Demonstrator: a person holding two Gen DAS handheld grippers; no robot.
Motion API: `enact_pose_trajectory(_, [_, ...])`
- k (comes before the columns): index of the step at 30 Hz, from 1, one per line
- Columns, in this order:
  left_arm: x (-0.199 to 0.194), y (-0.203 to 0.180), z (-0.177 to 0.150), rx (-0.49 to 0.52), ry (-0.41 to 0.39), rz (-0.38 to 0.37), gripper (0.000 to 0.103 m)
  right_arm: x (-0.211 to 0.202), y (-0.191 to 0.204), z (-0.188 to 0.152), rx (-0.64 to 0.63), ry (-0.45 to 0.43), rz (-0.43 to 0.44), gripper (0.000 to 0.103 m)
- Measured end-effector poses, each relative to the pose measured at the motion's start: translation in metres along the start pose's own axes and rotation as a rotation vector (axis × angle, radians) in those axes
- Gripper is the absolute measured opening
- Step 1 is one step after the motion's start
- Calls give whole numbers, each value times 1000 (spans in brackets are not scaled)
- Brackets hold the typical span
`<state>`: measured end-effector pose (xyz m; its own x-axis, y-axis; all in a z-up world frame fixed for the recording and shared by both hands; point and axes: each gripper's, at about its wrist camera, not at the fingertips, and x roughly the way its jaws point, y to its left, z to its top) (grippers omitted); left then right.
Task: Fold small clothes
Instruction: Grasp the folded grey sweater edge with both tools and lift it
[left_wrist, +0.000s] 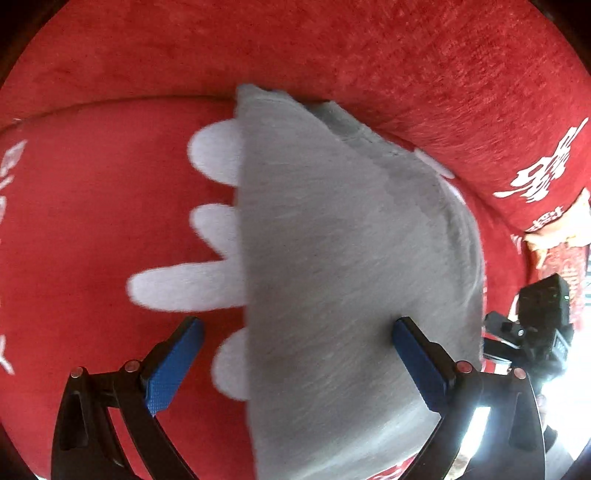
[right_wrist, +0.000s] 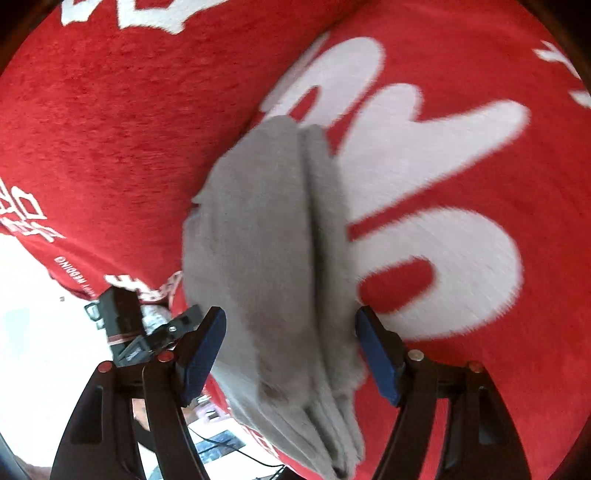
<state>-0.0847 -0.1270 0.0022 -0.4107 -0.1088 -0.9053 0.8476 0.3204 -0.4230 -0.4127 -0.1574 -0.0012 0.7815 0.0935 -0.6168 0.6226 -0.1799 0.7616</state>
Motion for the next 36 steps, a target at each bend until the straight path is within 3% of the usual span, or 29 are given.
enact_pose_trajectory(3, [7, -10, 1, 8, 3, -14, 103, 12, 12, 5, -42, 27, 12, 80])
enact_pose_trajectory(8, [16, -32, -3, 62, 18, 46, 100, 25, 17, 2, -23, 12, 17, 82])
enact_pose_trajectory(10, [9, -32, -4, 48, -6, 47, 89, 24, 17, -1, 2, 3, -5, 69])
enact_pose_trajectory(11, [5, -32, -5, 46, -15, 42, 78, 24, 18, -3, 9, 1, -38, 41])
enact_pose_trajectory(12, [-1, -31, -6, 48, -30, 24, 66, 24, 18, -6, 17, -2, -40, 34])
enact_pose_trajectory(15, [-20, -26, -10, 68, -49, -19, 46, 16, 26, -15, 17, -17, 72, 31])
enact_pose_trajectory(17, [-32, -26, -13, 80, -55, -37, 42, 12, 38, -23, 6, -20, 101, 31])
enact_pose_trajectory(26, [-98, -8, -49, 98, -101, -65, 42, 8, 82, -70, -15, 7, 195, 31])
enact_pose_trajectory(36, [-113, 60, -105, 26, -78, 20, 42, 77, 99, -127, -11, 106, 200, 31])
